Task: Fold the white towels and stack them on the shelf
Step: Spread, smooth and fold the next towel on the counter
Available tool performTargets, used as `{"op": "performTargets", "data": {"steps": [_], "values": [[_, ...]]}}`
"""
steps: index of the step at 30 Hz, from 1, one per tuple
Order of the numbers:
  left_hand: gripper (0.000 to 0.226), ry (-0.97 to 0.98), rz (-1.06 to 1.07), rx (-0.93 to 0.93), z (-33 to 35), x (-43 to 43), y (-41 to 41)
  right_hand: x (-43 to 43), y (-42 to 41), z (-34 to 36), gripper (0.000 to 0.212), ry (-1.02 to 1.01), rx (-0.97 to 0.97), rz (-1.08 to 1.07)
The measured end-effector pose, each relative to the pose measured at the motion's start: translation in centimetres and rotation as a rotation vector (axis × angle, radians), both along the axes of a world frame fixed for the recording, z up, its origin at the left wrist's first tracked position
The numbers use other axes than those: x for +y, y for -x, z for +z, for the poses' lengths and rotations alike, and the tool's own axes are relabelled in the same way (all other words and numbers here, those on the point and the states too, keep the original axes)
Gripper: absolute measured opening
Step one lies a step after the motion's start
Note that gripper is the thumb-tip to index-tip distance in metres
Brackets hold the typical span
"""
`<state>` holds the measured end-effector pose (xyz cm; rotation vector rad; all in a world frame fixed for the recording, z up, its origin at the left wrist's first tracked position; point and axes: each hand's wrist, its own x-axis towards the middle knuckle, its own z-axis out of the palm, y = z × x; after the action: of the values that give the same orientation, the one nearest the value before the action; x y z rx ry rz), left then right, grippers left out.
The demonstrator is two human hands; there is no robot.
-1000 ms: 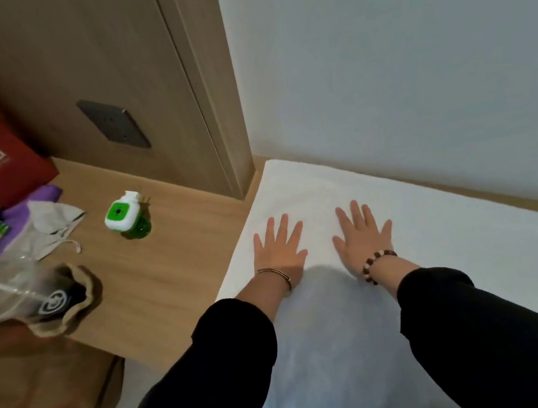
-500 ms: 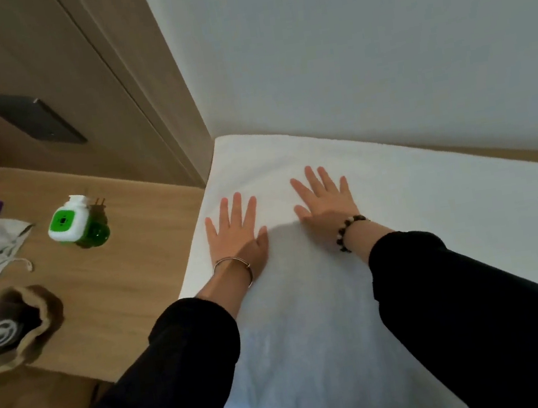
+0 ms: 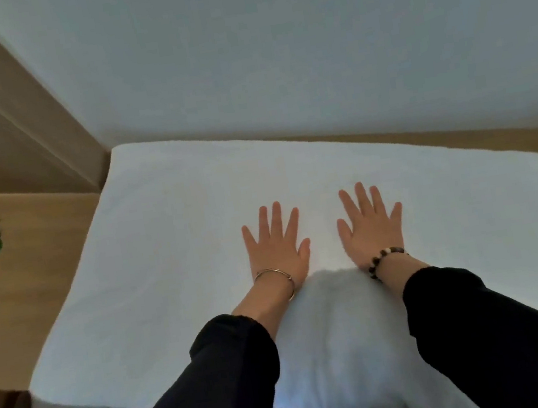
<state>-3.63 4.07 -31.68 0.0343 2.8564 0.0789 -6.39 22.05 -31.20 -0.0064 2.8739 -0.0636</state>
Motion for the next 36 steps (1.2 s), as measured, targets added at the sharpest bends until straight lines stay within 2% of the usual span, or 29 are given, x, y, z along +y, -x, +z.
{"op": "performTargets", "data": {"steps": [7, 15, 18, 22, 27, 31, 33, 36], "values": [[0.059, 0.069, 0.07, 0.106, -0.7, 0.3, 0.4, 0.2, 3.1, -1.1, 0.06, 0.018, 0.084, 0.102], [0.056, 0.039, 0.079, 0.126, 0.2, 0.2, 0.8, 0.1, 6.1, -1.2, 0.061, 0.051, 0.142, 0.194], [0.049, -0.021, 0.118, 0.219, 1.1, 0.6, 0.4, 0.0, 6.2, -1.0, 0.059, 0.054, 0.15, 0.196], [0.035, -0.096, 0.148, 0.286, 1.3, 1.7, -2.8, -0.6, 3.5, -0.2, 0.056, 0.042, 0.206, 0.17], [0.039, -0.035, 0.121, 0.135, 2.3, 3.2, -6.7, 1.0, -2.9, 0.6, 0.054, 0.06, 0.15, 0.232], [0.051, -0.049, 0.01, 0.137, 0.8, 5.1, -11.4, 3.9, -8.4, 0.3, 0.056, 0.062, 0.138, 0.304], [0.055, -0.028, 0.031, 0.166, -0.1, 5.2, -13.2, 6.5, -10.2, -0.5, 0.058, 0.051, 0.148, 0.341], [0.057, -0.035, 0.102, 0.189, 0.1, 5.0, -13.9, 11.2, -10.7, -0.9, 0.059, 0.022, 0.175, 0.181]]}}
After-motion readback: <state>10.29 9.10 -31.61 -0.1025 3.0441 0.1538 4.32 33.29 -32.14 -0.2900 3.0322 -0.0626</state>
